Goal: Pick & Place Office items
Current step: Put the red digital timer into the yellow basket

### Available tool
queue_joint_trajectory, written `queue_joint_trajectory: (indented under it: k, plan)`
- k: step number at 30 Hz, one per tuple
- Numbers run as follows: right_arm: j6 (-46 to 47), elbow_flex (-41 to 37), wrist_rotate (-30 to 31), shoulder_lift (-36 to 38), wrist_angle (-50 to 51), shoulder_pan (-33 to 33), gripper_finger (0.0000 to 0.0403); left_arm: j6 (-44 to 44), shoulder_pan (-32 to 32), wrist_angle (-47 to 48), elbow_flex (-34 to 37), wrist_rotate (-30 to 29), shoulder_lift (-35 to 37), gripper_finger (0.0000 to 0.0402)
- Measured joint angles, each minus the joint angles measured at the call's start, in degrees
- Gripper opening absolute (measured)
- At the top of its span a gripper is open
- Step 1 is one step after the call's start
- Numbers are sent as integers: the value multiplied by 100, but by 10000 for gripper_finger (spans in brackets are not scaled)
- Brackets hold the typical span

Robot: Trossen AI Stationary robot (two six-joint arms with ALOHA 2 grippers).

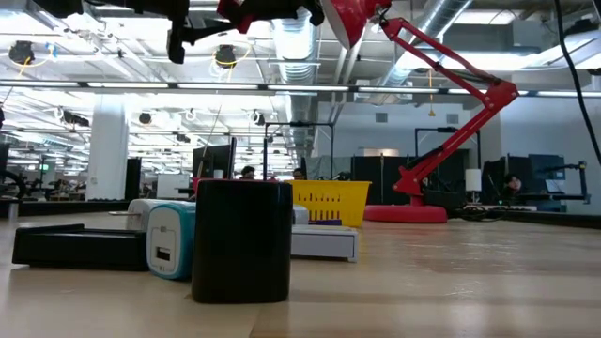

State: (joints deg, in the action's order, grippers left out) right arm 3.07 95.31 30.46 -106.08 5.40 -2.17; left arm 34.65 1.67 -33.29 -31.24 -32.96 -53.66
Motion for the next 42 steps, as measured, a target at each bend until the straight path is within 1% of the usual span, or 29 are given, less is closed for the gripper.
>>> queue_joint_trajectory:
  k: [4,8,12,16,18,20,22,24,26,29,33,37,42]
  plan:
    - [0,0,-61,0,16,0,55,-447,26,98,0,92,57,268]
    - [29,-4,-122,30,131,-1,55,-938,33,692,0,163,400,313]
    - [368,-1,-123,204,488,72,54,-1355,28,1581,0,263,949,340]
    - [555,-2,-150,383,923,177,54,-1612,28,2722,-2,468,1565,351]
    - [561,-2,-497,501,1219,248,54,-1671,28,3230,-2,513,1837,353]
    - [631,-2,-1176,652,1668,334,55,-1680,28,3667,-2,544,2086,353]
    - [854,8,-1974,724,2230,455,55,-1685,26,3827,-2,541,2263,352]
    - [899,-1,-2517,725,2904,562,55,-1685,26,3846,7,541,2374,350]
    - [753,-32,-2629,691,3401,621,55,-1686,26,3835,7,538,2427,349]
    - [520,-263,-2612,616,3650,623,56,-1685,26,3836,7,537,2447,350]
    - [463,-993,-2847,550,3290,616,56,-1685,24,3850,9,534,2405,351]
    - [490,-1697,-2985,555,2541,688,56,-1685,24,3837,11,511,2324,351]
    - [546,-2237,-3070,557,2074,804,56,-1685,24,3856,14,513,2226,353]
